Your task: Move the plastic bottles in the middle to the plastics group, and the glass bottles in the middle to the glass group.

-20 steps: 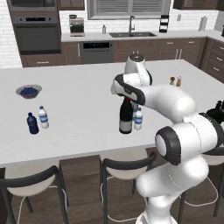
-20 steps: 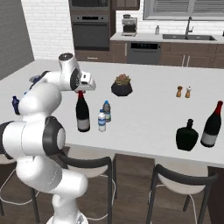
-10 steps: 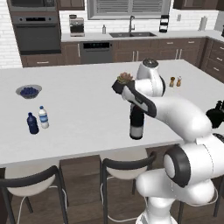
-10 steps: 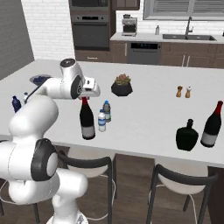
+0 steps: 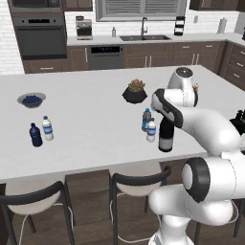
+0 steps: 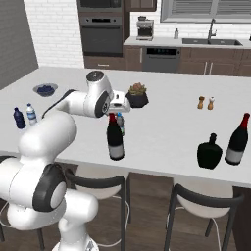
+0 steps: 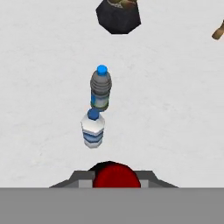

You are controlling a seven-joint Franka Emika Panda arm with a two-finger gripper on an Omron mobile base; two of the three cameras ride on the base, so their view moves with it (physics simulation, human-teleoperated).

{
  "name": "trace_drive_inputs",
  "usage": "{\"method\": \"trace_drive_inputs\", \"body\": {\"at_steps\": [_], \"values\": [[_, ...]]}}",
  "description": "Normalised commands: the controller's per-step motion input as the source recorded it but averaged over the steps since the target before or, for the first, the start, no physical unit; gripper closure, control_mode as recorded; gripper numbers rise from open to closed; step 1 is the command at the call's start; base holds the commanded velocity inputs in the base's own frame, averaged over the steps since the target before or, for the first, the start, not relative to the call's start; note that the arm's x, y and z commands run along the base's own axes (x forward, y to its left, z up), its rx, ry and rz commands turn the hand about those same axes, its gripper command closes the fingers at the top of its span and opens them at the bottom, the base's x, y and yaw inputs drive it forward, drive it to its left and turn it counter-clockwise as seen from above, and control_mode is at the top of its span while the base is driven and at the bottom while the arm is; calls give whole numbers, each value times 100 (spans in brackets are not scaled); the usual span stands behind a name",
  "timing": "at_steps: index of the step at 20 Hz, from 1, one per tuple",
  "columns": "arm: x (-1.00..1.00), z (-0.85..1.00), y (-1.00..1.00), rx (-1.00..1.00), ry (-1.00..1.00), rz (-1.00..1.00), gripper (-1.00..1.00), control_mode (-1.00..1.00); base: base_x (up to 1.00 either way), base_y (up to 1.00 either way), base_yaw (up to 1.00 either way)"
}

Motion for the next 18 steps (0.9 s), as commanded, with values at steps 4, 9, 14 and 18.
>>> {"method": "trace_drive_inputs", "body": {"at_steps": [4,9,14,18], "values": [[11,0,-77,0,3,0,100,-100,0,0,0],[17,0,-77,0,0,0,100,-100,0,0,0],[18,3,-72,0,0,0,100,-100,0,0,0],[20,4,-76,0,0,0,100,-100,0,0,0]]}}
